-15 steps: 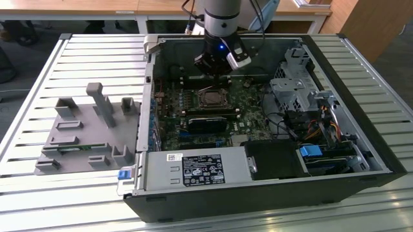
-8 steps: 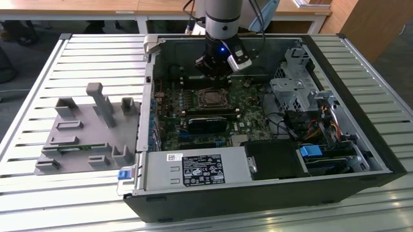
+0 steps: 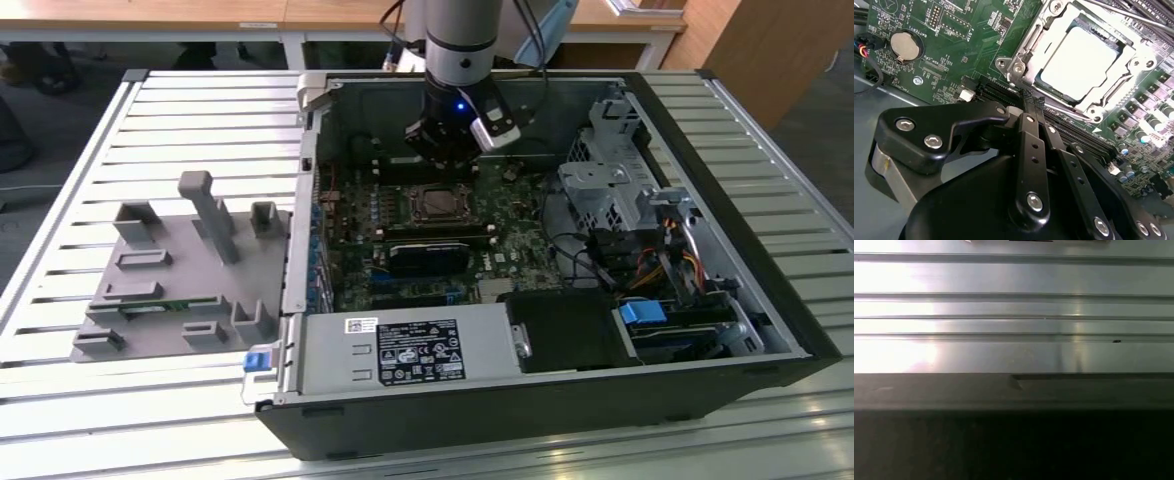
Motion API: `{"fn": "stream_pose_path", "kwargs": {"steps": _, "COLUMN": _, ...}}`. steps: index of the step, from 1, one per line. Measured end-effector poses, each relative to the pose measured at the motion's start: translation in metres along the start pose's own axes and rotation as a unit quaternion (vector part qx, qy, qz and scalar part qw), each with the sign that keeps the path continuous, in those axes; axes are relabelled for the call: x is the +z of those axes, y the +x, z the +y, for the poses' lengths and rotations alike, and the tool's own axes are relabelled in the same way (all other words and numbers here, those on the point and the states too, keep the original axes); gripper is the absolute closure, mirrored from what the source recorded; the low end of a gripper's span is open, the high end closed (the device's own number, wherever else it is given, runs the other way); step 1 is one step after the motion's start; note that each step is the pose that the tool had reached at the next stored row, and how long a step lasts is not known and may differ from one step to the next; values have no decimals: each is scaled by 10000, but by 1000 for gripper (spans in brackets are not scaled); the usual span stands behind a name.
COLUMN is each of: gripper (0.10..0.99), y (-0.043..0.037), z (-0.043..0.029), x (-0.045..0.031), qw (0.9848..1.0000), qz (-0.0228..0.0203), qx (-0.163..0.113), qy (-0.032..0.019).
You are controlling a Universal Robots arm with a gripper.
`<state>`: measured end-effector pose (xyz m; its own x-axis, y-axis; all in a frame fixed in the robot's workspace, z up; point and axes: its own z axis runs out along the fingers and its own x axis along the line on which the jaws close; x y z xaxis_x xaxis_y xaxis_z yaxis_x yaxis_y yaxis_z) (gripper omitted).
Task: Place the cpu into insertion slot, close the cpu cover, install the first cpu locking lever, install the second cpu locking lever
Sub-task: 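Install the first cpu locking lever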
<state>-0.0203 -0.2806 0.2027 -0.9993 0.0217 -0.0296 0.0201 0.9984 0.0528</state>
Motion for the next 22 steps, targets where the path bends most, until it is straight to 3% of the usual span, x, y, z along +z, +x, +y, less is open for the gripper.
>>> {"fn": "stream_pose_path", "kwargs": {"steps": 10, "gripper": 980, "y": -2, "z": -1, "x": 19, "qw": 10000, "qz": -1, "qx": -1, "qy": 12}}
{"fn": "stream_pose_path", "kwargs": {"steps": 17, "gripper": 980, "y": 0, "z": 9, "x": 36, "qw": 9998, "qz": -3, "qx": -6, "qy": 181}}
{"fn": "stream_pose_path", "kwargs": {"steps": 22, "gripper": 980, "y": 1, "z": 21, "x": 60, "qw": 9997, "qz": -3, "qx": -7, "qy": 248}}
